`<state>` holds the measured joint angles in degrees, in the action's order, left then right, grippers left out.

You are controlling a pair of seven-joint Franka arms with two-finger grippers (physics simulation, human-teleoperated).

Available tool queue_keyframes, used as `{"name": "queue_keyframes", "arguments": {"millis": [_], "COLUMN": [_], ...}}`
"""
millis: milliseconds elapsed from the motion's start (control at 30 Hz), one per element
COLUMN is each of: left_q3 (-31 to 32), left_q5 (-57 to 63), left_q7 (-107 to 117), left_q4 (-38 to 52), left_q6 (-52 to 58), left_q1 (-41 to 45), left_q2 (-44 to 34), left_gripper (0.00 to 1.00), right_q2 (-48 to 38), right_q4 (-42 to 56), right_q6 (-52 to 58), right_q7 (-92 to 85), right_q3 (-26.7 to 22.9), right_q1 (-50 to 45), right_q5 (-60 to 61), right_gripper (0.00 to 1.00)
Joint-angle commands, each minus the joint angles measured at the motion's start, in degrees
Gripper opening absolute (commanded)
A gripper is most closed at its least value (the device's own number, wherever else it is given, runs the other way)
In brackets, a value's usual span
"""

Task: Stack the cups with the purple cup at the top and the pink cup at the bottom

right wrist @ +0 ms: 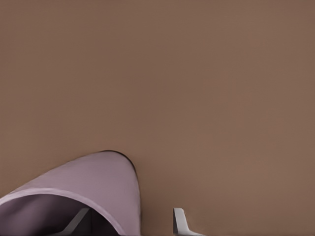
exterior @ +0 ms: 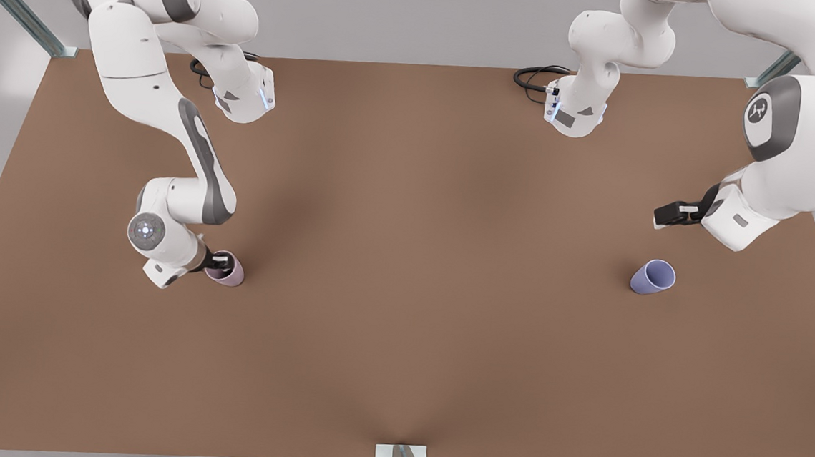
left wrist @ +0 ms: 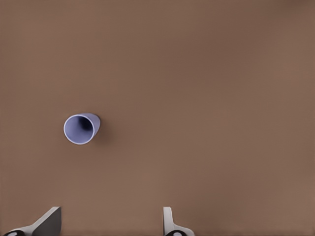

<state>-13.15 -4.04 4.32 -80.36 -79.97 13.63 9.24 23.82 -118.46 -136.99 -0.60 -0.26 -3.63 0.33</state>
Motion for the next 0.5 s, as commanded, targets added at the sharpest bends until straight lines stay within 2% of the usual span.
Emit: {"name": "queue_keyframes", "arguments": {"millis": [0,33,67,300,400,467], "left_q3": [0.0,0.0,0.1,-0.1,-0.1,-0.1], "left_q5": [0.0,0.1,0.0,0.0,0.0,0.0], "left_q7": [0.3,0.5,0.4,-0.2,-0.2,-0.2], "left_q4": [0.0,0.1,0.1,0.1,0.1,0.1], "left_q6": [0.4,0.4,0.4,1.2,1.2,1.2], "left_q1": [0.0,0.0,0.0,0.0,0.0,0.0], "left_q2": [-0.1,-0.1,-0.1,0.0,0.2,0.2], "left_gripper": [1.00,1.00,1.00,1.00,1.00,1.00], "right_q2": [0.1,0.1,0.1,-0.7,-0.3,0.0], "right_q4": [0.2,0.2,0.2,2.4,10.8,15.0], "right_q6": [-0.6,-0.7,-0.7,0.4,9.9,12.7], "right_q7": [-1.1,-1.0,-1.0,-1.0,-0.4,2.4], "right_q3": [0.0,0.0,0.0,0.1,0.2,2.6], "right_q1": [0.0,0.1,0.1,0.2,-0.5,-0.6], "right_q5": [0.1,0.1,0.2,0.2,4.1,4.9], "right_gripper": [0.49,0.40,0.21,0.21,0.21,0.21]}}
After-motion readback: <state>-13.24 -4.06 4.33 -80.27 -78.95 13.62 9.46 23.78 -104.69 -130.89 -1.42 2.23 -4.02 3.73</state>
